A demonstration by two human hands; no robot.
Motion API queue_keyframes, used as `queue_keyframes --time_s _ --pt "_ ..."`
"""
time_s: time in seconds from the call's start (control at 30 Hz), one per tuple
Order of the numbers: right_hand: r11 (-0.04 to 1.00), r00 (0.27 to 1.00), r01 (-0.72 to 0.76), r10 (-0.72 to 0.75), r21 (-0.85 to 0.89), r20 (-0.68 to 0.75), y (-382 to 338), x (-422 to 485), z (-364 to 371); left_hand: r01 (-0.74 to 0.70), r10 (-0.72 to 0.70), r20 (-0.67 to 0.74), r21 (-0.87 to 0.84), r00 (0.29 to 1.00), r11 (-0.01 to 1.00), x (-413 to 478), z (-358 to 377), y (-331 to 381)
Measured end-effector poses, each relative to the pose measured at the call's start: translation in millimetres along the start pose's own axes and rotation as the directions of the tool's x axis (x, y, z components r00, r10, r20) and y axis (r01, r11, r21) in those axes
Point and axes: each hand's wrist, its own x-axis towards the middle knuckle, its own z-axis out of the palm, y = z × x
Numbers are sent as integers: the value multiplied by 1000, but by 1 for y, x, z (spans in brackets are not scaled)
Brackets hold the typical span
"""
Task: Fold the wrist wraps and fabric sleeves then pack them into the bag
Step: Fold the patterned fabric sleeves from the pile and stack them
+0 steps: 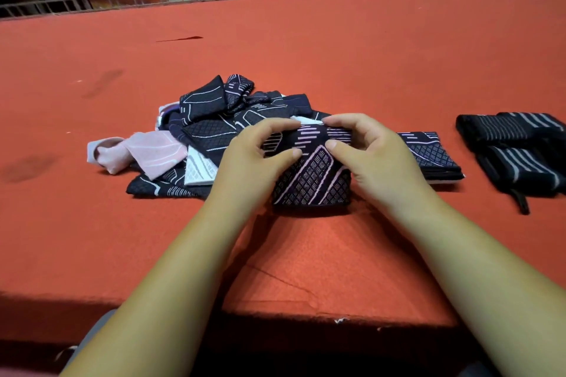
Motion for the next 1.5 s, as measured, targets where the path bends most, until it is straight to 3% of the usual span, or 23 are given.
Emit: queue_keyframes --time_s 0.6,0.83,0.97,1.07,1.2,1.5 --pt "942 982 166 -184 -291 -36 4 -1 2 51 -50 -180 5 982 999 -2 2 2" --pt "898 968 221 -250 -380 -28 3 -4 3 7 17 -227 102 974 995 -3 0 3" --pt "947 987 143 -159 -288 -32 1 -4 1 -29 57 -153 179 987 983 1 -6 -2" --pt "994 999 32 -29 -102 24 1 -4 -1 27 -27 -46 -8 999 1000 1 -7 -4" --pt "995 997 -59 55 80 56 7 -3 5 105 -113 -45 -156 993 982 -1 1 -4" --pt "951 974 -214 190 -222 -125 8 -1 9 265 -279 -53 -187 959 946 3 20 -13"
